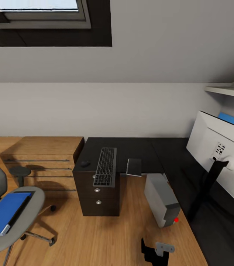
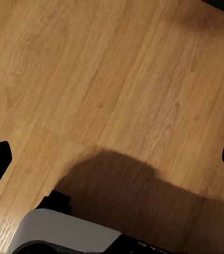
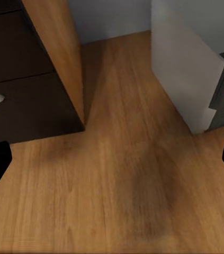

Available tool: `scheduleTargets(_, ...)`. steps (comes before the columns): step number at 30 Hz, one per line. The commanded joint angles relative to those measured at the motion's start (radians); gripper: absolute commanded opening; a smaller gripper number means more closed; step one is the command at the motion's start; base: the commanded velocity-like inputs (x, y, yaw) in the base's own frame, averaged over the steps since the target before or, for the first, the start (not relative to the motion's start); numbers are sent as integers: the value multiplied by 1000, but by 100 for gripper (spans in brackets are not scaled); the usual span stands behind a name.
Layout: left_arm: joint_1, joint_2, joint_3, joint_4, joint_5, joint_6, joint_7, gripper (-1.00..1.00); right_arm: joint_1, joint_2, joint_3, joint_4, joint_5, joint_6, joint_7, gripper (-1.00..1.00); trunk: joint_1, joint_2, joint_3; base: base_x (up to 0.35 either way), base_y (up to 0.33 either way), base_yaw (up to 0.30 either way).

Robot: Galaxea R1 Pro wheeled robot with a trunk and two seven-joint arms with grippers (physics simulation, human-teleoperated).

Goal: In the bedroom, organize the workspace by keeping the computer under the desk, ensuring the monitor is on the desk, placing the keyboard on the desk next to the monitor, placing the mouse on the desk next to the keyboard, moving the folder from the swivel chair onto the desk next to the mouse, stacking the notebook on top of the folder with the pen on top of the notebook, and positioning the swivel chair next to the desk.

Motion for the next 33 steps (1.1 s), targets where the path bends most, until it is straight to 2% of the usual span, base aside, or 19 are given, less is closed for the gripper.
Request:
scheduleTargets(1, -1, 2, -12, 0, 10, -8, 8, 100, -1, 0, 3, 2, -5, -5, 0, 100, -4, 7, 2, -110, 0, 0)
scheduleTargets(2, -1, 2, -20, 1, 10, -9, 8, 100, -1, -1, 4, 2, -4, -5, 0, 100, -8, 14, 5, -155, 0, 0)
scheduleTargets(3, -1, 0, -45, 10, 14, -11, 10, 100, 0, -1, 2, 2, -9, -2, -1, 100, -12, 21, 8, -318, 0, 0)
scheduleTargets(14, -1, -1, -49, 12, 15, -10, 11, 100, 0, 5, 3, 3, -9, 3, 0, 100, -54, 98, 43, -334, 0, 0)
scheduleTargets(23, -1, -2, -67, 12, 16, -10, 11, 100, 0, 1, 3, 3, -9, 3, -1, 100, -88, 161, 67, -337, 0, 0)
scheduleTargets(33, -1, -2, -71, 13, 15, -10, 12, 100, 1, 0, 3, 3, -9, 4, -1, 100, -127, 231, 92, -71, 0, 0)
